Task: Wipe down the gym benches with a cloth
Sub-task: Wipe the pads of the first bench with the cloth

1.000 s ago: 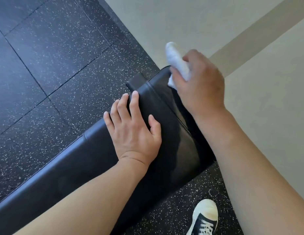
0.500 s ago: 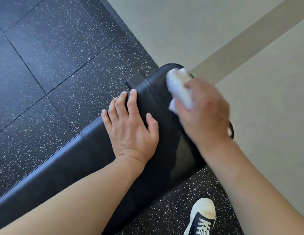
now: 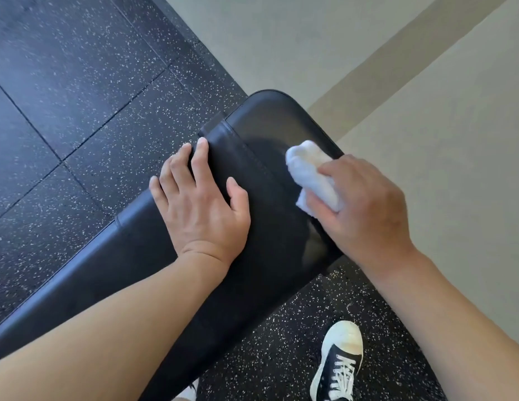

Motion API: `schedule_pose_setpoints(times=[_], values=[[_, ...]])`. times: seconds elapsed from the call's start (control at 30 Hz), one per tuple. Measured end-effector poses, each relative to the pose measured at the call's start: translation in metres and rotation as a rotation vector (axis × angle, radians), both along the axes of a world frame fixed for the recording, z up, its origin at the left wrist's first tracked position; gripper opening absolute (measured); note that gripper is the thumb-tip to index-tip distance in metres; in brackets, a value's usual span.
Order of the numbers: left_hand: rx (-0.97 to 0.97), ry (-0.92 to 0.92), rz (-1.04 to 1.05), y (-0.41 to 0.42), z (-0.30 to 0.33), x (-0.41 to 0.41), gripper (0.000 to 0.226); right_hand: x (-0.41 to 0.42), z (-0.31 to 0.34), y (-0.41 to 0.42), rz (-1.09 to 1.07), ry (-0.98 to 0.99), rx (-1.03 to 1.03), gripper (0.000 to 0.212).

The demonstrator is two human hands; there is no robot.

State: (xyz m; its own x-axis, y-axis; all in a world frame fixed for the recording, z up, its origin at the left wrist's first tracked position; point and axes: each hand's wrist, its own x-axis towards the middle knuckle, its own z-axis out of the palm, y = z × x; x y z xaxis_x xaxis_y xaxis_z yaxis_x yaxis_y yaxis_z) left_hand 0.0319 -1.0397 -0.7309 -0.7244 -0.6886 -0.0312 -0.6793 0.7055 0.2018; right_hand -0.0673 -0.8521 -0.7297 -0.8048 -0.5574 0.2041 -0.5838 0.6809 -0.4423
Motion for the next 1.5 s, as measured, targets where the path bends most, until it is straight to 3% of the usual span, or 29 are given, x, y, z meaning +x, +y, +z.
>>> schedule_pose_setpoints(times=[0.1,0.13,0.27,0.33,0.53,0.7,0.9,1.23,1.43,1.5], values=[[-0.011,0.003,0.005,0.0,-0.001,0.0,0.071,-0.014,-0.002,0.016,-0.353,-0.225,-0.147,0.018],[-0.01,0.004,0.003,0.0,-0.001,0.0,0.071,-0.009,-0.001,0.013,-0.367,-0.191,-0.132,0.018],[-0.009,0.002,-0.002,0.0,-0.001,0.0,0.07,0.032,0.0,-0.01,-0.043,0.012,-0.01,0.021],[-0.006,0.006,0.0,0.0,-0.001,0.001,0.069,0.03,-0.001,-0.007,0.016,0.048,-0.024,0.019],[0.004,0.012,0.007,0.001,0.0,-0.001,0.07,0.004,0.002,-0.003,-0.282,-0.078,-0.056,0.02],[0.026,0.007,0.012,0.0,0.002,0.001,0.071,0.022,0.009,-0.011,0.087,-0.044,0.053,0.019],[0.056,-0.006,0.013,-0.002,0.004,0.0,0.073,-0.029,0.011,-0.026,-0.16,-0.186,0.026,0.02],[0.115,-0.02,-0.019,-0.008,0.002,0.003,0.074,-0.043,0.012,-0.153,0.128,-0.04,0.19,0.02],[0.13,-0.001,-0.023,-0.009,-0.001,0.003,0.077,-0.067,0.013,-0.183,0.36,0.015,0.33,0.031],[0.135,0.001,-0.021,-0.009,-0.002,0.004,0.078,-0.089,0.013,-0.185,0.331,-0.043,0.403,0.036]])
